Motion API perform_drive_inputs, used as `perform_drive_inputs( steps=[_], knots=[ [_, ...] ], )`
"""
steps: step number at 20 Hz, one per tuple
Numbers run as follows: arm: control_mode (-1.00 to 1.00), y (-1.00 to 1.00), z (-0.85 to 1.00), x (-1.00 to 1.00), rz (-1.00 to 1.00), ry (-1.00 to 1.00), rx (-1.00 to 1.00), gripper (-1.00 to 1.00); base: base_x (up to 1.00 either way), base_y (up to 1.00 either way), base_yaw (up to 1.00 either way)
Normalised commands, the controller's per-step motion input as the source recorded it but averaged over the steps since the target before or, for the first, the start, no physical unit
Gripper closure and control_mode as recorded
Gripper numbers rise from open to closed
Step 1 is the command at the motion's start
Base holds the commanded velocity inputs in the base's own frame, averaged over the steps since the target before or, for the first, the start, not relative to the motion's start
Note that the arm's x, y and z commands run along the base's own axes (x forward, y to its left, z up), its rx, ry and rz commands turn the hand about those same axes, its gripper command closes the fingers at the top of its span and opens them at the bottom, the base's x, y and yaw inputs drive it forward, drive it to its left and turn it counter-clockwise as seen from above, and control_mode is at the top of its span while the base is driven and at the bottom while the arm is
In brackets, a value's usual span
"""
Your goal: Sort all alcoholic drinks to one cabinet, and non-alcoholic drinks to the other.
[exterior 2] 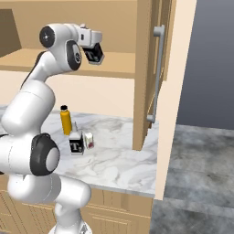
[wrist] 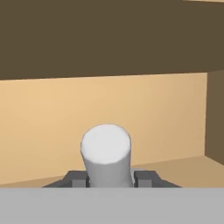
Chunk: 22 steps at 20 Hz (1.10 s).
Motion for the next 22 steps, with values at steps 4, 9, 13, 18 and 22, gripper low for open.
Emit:
perform_drive_inputs(
  steps=[4, 9, 13, 18, 22],
  knots=[
    [-1.00, 0.00, -0.05, 0.16, 0.00, -0.01, 0.00, -1.00, 0.00, 0.00, 0.00],
    [-1.00, -0.01, -0.06, 0.10, 0.00, -0.02, 0.00, -1.00, 0.00, 0.00, 0.00],
    [-1.00, -0.03, -0.05, 0.04, 0.00, -0.02, 0.00, -1.00, 0.00, 0.00, 0.00],
    [-1.00, -0.04, -0.02, 0.10, 0.00, 0.00, 0.00, -1.00, 0.00, 0.00, 0.00],
    [-1.00, -0.01, 0.00, 0.17, 0.00, 0.00, 0.00, -1.00, 0.00, 0.00, 0.00]
  ],
)
